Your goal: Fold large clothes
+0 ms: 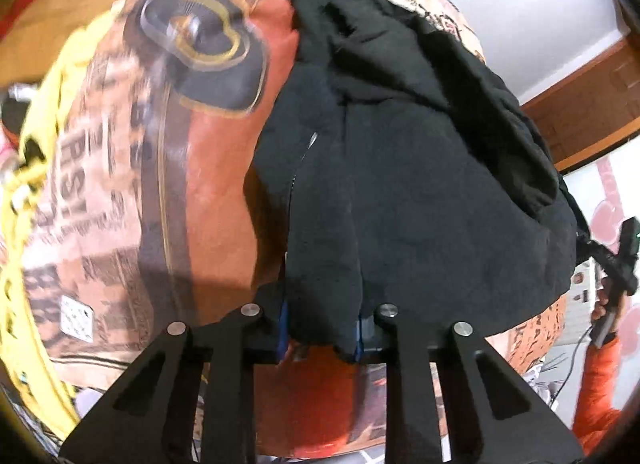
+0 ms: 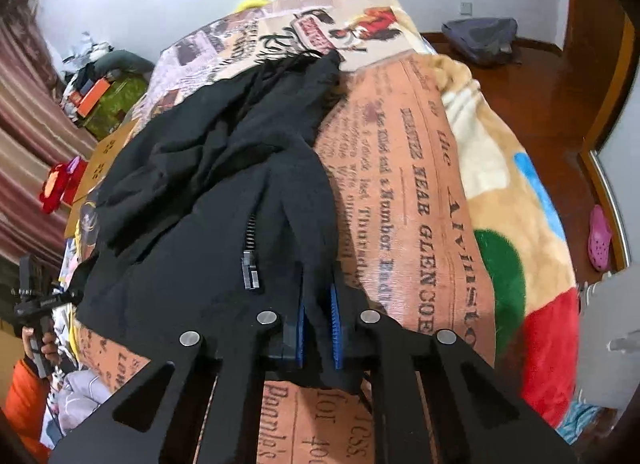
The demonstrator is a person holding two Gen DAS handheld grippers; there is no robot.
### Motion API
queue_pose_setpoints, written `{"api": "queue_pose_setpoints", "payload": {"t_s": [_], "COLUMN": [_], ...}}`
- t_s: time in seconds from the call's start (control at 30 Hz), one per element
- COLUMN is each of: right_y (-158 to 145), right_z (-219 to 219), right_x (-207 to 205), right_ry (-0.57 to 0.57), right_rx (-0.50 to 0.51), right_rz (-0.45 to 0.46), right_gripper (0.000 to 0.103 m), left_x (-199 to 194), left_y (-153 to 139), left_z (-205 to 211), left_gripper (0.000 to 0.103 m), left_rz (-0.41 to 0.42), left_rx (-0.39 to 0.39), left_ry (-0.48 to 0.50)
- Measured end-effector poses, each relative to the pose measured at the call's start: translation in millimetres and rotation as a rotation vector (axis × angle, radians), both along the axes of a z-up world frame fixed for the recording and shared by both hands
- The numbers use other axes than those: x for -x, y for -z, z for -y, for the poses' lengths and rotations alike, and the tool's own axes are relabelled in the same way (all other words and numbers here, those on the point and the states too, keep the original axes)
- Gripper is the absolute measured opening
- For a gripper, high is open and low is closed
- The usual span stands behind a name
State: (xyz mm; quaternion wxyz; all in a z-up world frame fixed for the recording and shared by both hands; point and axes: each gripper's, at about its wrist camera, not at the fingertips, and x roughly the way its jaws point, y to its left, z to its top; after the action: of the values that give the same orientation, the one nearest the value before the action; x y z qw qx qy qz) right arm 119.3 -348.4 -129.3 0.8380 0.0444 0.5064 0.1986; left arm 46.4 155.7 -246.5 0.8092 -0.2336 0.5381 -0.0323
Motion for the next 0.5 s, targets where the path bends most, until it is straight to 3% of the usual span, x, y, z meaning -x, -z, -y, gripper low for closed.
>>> {"api": "queue_pose_setpoints", "payload": {"t_s": [0.1, 0.23, 0.33, 0.5], "right_y": [-15.1, -42.3, -68.1, -100.1], "right_z": [-15.7, -38.0, -56.8, -81.1], "right_x": [3.8, -1.5, -14.3, -53.2], "right_ry": [-0.041, -0.109, -0.142, -0.166], "right_rx": [0.04, 0.067, 0.08, 0.093], "right_rz": [0.046, 0.106, 0.182, 0.273], "right_gripper": [0.007, 0.006, 0.006, 0.005], "left_x": [-3.8, -17.7, -40.8, -90.4], "left_y": [-29.0, -76.7, -109.0, -157.1], "left_z": [4.2, 6.1, 3.3, -12.7], "left_gripper": [0.02, 0.019, 0.019, 0.019], "left_rz": [0.07, 0.184, 0.239, 0.339], "left_rx": [0.014, 0.09, 0.144, 0.163], "left_ry": [0.003, 0.009, 0.021, 0.033]}}
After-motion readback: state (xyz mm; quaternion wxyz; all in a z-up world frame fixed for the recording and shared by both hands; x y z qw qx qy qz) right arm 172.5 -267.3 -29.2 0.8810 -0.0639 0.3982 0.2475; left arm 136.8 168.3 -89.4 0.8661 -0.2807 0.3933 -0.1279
